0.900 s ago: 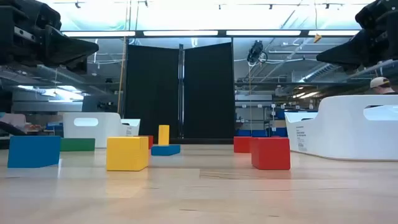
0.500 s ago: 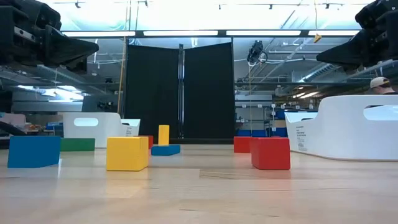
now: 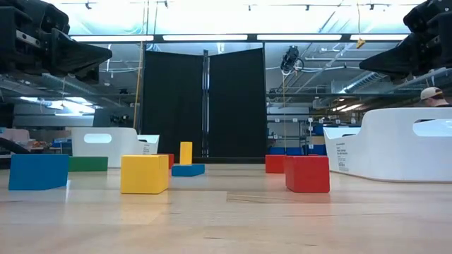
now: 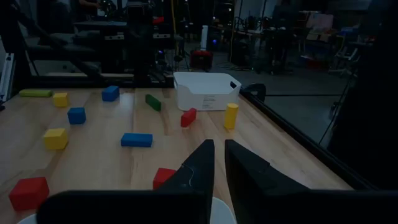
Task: Sort blocks by size
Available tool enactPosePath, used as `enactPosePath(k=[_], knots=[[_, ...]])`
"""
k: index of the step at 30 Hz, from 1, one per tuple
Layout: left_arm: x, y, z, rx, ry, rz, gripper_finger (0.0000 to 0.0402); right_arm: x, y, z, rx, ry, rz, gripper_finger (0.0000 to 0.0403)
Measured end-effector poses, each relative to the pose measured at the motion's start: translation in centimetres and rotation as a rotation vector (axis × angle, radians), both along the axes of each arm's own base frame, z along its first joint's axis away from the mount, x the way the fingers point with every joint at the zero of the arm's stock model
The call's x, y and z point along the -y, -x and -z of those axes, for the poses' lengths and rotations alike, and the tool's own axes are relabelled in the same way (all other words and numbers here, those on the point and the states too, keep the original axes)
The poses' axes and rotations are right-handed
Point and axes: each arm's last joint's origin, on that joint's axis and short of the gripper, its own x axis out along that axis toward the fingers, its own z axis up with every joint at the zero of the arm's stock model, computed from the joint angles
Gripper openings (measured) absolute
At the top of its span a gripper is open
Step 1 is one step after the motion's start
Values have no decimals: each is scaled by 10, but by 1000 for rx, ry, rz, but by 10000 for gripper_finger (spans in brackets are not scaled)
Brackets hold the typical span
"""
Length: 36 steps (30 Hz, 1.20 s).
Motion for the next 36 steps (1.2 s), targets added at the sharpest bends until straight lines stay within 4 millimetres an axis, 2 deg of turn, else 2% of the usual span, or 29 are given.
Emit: enactPosePath(k=[10,13,15,18,20,22,24,27,30,36], knots=[[0,0,-2,19,1,0,15,0,0,0,-3,10,-1,50],[0,1,-7,76,5,0,15,0,0,-2,-42,216,-14,50],[0,2,-14,145,50,6,15,-1,-1,-7,6,230,-41,50],[-1,5,-24,253,264,24,15,-1,0,-22,184,155,-31,50],[-3,6,-28,299,389,1,15,2,4,-37,377,-26,40,50],[-3,7,-28,313,448,-10,15,7,9,-49,546,-184,164,50],[-3,5,-27,301,470,-9,15,11,12,-54,622,-254,248,50],[-4,1,-25,273,510,-29,15,12,9,-59,514,-186,249,50],[-6,-5,-20,235,571,-133,15,14,1,-63,379,-173,287,50],[-12,-17,-6,161,631,-395,15,28,-24,-69,91,-128,503,41]])
